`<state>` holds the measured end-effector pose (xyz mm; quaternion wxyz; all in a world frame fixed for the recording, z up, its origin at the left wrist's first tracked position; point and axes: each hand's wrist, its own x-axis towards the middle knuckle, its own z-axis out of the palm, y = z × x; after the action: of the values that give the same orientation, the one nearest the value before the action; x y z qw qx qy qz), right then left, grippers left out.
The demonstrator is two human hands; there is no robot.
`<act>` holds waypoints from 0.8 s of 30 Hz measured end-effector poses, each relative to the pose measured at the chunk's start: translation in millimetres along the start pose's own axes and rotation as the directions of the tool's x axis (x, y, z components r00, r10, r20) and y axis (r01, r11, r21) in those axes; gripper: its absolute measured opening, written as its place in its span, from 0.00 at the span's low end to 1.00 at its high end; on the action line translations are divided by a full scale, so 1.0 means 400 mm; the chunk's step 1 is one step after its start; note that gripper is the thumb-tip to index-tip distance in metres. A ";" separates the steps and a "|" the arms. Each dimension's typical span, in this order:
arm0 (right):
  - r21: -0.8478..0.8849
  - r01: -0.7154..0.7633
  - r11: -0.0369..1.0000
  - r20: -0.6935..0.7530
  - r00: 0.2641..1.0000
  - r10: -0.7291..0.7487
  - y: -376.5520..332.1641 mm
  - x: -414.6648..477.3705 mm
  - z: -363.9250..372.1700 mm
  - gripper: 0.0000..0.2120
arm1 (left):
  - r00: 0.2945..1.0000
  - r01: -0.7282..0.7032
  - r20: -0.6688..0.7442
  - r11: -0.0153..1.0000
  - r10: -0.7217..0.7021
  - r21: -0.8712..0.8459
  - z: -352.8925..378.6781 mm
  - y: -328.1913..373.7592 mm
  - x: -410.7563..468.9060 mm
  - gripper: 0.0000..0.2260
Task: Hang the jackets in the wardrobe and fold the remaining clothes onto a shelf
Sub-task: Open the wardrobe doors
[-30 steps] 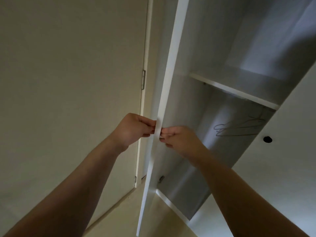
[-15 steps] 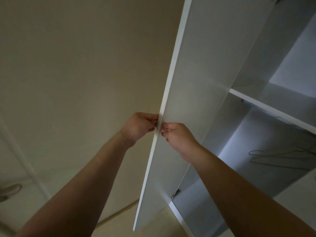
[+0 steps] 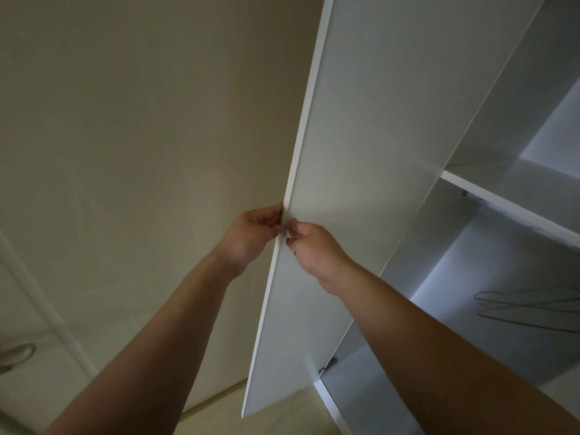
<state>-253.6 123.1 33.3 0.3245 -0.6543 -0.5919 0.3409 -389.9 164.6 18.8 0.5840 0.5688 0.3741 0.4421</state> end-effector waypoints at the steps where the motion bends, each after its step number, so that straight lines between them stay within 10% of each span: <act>1: 0.003 -0.001 1.000 0.014 1.000 0.001 -0.002 0.003 -0.001 0.25 | 1.000 -0.001 -0.021 1.000 0.001 -0.014 0.002 -0.001 -0.001 0.26; 6: 0.066 -0.018 0.998 0.069 0.997 0.013 0.007 0.007 -0.021 0.27 | 0.972 -0.070 -0.229 0.995 0.052 -0.071 0.033 0.015 -0.020 0.21; 11: 0.170 -0.080 0.982 -0.056 0.994 0.091 0.062 -0.015 -0.072 0.24 | 0.850 -0.321 -0.342 0.909 0.400 0.264 0.103 0.056 -0.070 0.16; 16: 0.274 -0.123 0.954 -0.235 0.953 0.190 0.129 -0.078 -0.180 0.21 | 0.502 -0.610 -0.151 0.472 0.852 0.636 0.229 0.065 -0.082 0.15; 24: 0.244 -0.236 0.941 -0.564 0.755 0.335 0.276 -0.250 -0.384 0.17 | 0.745 -0.666 0.259 0.659 0.615 0.349 0.577 -0.019 -0.038 0.14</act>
<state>-71.8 10.5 33.7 0.4888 -0.7829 -0.3234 0.2086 -177.0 73.7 27.1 0.2749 0.8006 0.2000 0.4935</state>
